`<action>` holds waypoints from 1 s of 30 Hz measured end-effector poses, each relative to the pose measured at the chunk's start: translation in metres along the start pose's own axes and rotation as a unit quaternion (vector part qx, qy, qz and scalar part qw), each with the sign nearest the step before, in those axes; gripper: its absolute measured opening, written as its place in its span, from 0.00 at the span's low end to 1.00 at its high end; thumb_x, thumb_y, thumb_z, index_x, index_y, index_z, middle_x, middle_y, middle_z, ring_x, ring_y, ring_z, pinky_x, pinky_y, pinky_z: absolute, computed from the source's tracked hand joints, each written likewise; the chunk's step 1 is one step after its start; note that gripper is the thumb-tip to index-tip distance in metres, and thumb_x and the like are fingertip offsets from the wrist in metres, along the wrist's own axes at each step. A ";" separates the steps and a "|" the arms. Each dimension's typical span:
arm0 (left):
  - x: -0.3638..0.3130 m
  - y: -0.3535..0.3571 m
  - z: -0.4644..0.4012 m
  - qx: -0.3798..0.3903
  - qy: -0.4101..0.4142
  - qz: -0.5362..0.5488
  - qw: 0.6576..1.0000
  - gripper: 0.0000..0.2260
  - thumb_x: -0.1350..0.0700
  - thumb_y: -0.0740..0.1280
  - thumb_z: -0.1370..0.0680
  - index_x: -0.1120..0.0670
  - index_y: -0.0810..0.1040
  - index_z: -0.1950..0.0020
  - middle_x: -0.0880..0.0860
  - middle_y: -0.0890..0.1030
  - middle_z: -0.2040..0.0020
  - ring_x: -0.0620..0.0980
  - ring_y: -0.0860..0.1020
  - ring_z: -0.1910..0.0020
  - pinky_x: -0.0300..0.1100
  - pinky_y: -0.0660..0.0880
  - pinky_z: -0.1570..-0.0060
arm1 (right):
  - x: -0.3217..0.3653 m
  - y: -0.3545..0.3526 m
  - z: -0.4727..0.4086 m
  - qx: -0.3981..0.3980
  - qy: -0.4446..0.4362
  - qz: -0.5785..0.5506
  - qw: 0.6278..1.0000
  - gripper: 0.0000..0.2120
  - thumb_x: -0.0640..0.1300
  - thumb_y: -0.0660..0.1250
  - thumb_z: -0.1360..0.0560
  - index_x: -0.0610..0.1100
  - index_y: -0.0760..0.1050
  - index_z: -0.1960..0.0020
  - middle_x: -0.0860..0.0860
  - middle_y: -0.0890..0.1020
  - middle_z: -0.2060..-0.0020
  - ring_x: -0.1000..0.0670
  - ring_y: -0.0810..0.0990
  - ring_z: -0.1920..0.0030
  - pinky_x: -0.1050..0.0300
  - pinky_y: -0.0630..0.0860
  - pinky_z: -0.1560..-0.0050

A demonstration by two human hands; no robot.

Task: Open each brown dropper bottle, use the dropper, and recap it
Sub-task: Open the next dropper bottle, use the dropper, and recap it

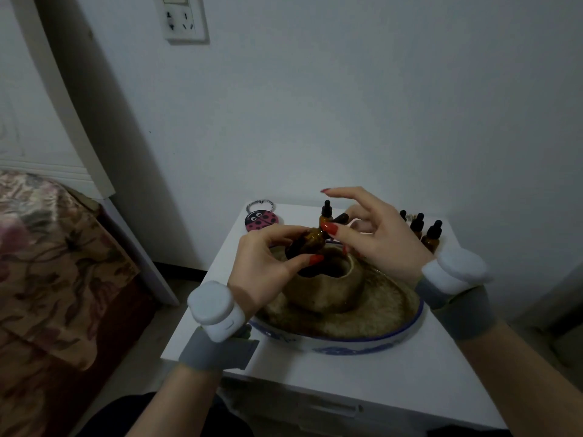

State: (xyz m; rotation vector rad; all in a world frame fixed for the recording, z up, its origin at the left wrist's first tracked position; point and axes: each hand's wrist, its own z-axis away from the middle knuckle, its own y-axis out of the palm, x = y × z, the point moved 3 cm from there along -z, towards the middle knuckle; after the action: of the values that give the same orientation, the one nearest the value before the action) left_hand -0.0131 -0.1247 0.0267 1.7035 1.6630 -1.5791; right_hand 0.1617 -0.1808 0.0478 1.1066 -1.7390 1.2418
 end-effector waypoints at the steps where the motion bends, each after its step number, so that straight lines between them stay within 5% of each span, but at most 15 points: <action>1: 0.001 0.000 0.000 -0.001 -0.002 0.000 1.000 0.15 0.55 0.77 0.31 0.46 0.82 0.45 0.41 0.83 0.51 0.38 0.79 0.50 0.30 0.74 0.46 | 0.000 0.000 0.000 0.009 -0.010 0.001 1.000 0.21 0.45 0.70 0.26 0.53 0.72 0.34 0.51 0.82 0.57 0.52 0.83 0.63 0.61 0.80 0.59; 4: 0.001 -0.001 0.000 -0.007 -0.005 0.000 1.000 0.15 0.56 0.77 0.31 0.44 0.82 0.47 0.39 0.82 0.52 0.37 0.79 0.51 0.28 0.74 0.47 | 0.001 0.000 0.000 0.010 -0.033 0.035 0.999 0.14 0.38 0.69 0.25 0.49 0.78 0.41 0.52 0.82 0.49 0.49 0.83 0.58 0.59 0.81 0.56; 9: 0.000 0.001 0.002 -0.020 -0.003 -0.002 1.000 0.16 0.57 0.77 0.32 0.44 0.81 0.47 0.40 0.82 0.53 0.37 0.78 0.50 0.27 0.73 0.49 | -0.003 0.003 0.000 -0.030 -0.019 0.063 0.997 0.06 0.43 0.71 0.26 0.42 0.80 0.51 0.50 0.83 0.59 0.55 0.82 0.62 0.62 0.80 0.61; 15: -0.004 0.004 0.003 -0.018 0.002 -0.009 1.000 0.16 0.56 0.77 0.32 0.49 0.83 0.44 0.44 0.84 0.51 0.39 0.79 0.51 0.31 0.74 0.48 | -0.001 0.004 0.000 -0.096 -0.022 0.152 0.983 0.28 0.66 0.63 0.31 0.38 0.77 0.65 0.43 0.79 0.72 0.46 0.75 0.70 0.54 0.73 0.66; 18: -0.004 0.004 0.002 -0.021 0.002 -0.009 1.000 0.16 0.56 0.77 0.31 0.48 0.83 0.45 0.43 0.84 0.51 0.38 0.79 0.51 0.30 0.74 0.48 | 0.000 0.006 0.001 -0.068 -0.010 0.164 0.984 0.30 0.69 0.59 0.32 0.40 0.75 0.62 0.43 0.78 0.69 0.47 0.76 0.69 0.51 0.74 0.64; 21: -0.003 0.004 0.002 -0.024 -0.001 -0.012 1.000 0.15 0.56 0.77 0.31 0.44 0.81 0.47 0.38 0.82 0.54 0.37 0.78 0.51 0.26 0.73 0.50 | -0.002 0.009 0.002 -0.021 0.004 0.082 0.996 0.17 0.58 0.65 0.26 0.46 0.74 0.47 0.47 0.82 0.61 0.50 0.83 0.63 0.58 0.81 0.62; 24: -0.002 0.004 0.002 -0.027 0.000 -0.015 1.000 0.15 0.56 0.77 0.31 0.44 0.81 0.47 0.36 0.80 0.54 0.35 0.77 0.51 0.24 0.72 0.52 | -0.002 0.008 0.002 -0.023 -0.027 0.083 0.996 0.07 0.42 0.65 0.22 0.45 0.76 0.44 0.51 0.82 0.55 0.56 0.82 0.58 0.61 0.81 0.56; 30: 0.001 0.006 0.001 -0.020 -0.005 -0.019 1.000 0.15 0.55 0.77 0.31 0.49 0.83 0.45 0.43 0.83 0.52 0.40 0.79 0.50 0.28 0.73 0.48 | 0.000 0.009 0.001 -0.039 -0.028 0.121 0.991 0.06 0.42 0.65 0.23 0.43 0.76 0.47 0.51 0.82 0.54 0.56 0.81 0.54 0.58 0.80 0.49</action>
State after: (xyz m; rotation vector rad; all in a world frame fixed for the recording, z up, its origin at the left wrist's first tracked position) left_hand -0.0093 -0.1272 0.0230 1.6507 1.7203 -1.5576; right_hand 0.1534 -0.1803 0.0446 0.9129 -1.9935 1.2848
